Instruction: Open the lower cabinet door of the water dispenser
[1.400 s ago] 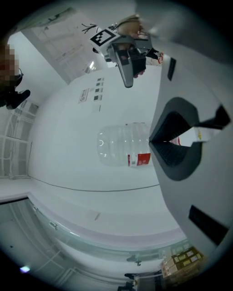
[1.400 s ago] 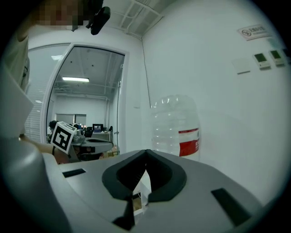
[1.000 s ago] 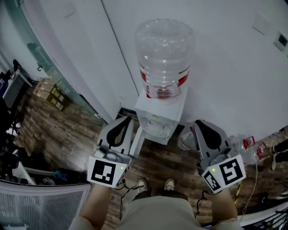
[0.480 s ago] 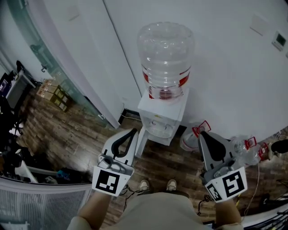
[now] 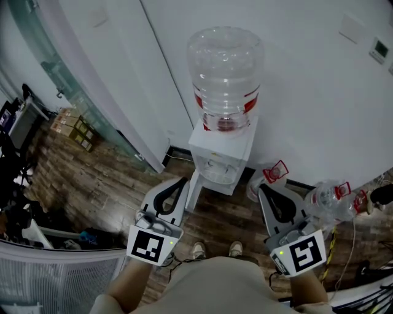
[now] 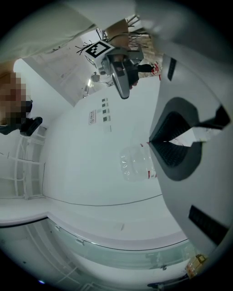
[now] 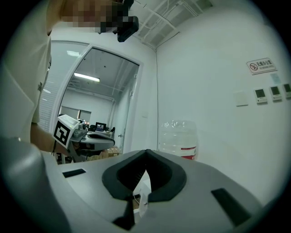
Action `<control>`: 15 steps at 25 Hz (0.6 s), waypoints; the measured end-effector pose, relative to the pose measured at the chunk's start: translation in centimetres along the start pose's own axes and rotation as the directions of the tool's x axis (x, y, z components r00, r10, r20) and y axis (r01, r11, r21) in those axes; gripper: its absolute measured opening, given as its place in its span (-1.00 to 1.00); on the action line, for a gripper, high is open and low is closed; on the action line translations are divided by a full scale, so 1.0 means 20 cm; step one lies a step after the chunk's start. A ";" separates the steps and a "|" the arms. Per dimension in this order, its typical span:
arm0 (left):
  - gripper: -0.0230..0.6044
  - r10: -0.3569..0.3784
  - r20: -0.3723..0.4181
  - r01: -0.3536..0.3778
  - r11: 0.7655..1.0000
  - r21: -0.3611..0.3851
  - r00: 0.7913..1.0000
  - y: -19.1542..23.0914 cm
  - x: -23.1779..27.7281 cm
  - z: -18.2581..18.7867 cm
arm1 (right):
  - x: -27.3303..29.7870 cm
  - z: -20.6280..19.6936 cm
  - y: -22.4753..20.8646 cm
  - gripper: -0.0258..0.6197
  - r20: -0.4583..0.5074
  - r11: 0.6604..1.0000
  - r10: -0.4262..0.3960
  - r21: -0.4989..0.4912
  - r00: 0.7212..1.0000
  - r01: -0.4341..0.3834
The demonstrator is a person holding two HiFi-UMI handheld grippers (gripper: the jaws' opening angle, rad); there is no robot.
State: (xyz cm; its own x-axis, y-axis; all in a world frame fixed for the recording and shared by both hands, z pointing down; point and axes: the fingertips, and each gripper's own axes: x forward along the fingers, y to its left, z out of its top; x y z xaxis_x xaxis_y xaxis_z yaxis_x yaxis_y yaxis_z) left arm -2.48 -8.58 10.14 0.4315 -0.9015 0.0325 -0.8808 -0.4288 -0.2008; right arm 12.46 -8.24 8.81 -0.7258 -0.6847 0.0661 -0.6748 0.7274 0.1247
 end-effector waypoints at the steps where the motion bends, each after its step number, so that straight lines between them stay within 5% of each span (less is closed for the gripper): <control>1: -0.91 -0.003 0.000 0.003 1.000 0.003 1.000 0.00 0.00 0.00 | 0.00 0.00 0.00 -0.91 -0.001 1.000 0.003 0.003 1.000 -0.003; 15: -0.91 -0.007 0.002 0.007 1.000 0.003 1.000 -0.01 -0.08 0.03 | -0.03 0.02 0.05 -0.90 -0.007 1.000 0.004 -0.006 1.000 -0.004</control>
State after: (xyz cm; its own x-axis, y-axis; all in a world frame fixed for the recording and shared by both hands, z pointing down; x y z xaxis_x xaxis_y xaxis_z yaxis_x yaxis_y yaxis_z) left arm -2.86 -6.91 9.62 0.4384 -0.8982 0.0322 -0.8771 -0.4353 -0.2032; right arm 12.04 -7.06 8.43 -0.7275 -0.6822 0.0733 -0.6711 0.7298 0.1305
